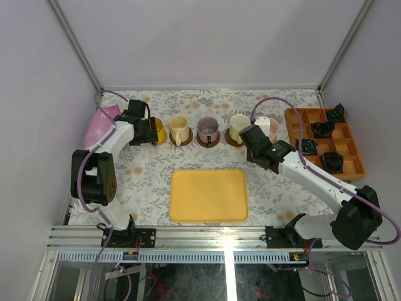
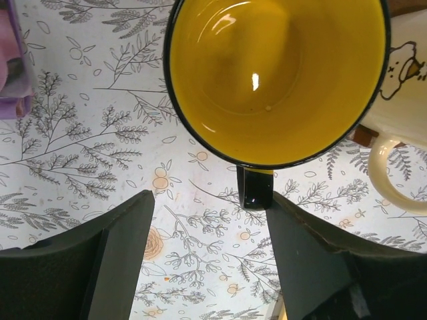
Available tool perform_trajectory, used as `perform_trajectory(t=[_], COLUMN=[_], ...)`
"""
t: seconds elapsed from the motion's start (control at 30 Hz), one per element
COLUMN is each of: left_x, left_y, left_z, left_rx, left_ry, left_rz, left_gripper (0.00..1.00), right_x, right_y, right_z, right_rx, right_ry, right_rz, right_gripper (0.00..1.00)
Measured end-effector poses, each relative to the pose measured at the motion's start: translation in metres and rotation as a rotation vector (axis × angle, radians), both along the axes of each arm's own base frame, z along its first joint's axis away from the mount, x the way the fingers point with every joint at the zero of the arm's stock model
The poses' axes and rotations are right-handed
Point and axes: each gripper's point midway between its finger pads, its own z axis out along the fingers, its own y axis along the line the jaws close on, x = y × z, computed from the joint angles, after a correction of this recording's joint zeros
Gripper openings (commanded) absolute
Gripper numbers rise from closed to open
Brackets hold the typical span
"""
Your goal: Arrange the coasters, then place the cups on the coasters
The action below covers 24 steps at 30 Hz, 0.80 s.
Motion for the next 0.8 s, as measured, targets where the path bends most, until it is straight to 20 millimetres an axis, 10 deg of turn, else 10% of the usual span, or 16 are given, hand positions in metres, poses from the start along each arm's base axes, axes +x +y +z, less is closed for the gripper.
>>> perform_trajectory(t=[0.67,0.8], left_x=[-0.004,-0.008], left_y=[0.002,-0.001], left_z=[0.013,0.04], left_rx=[0.003,-0.021], left_ry=[-0.023,-0.076], left_rz=[0.016,0.014], left_gripper=[0.78,1.0], right_x=[-0.001,0.002], right_y=[0.003,-0.004], right_z=[-0.001,0.001], right_rx=[0.012,-0.013], right_ry=[0.008,-0.007], right_rz=[0.01,-0.009], right_gripper=[0.28,0.7])
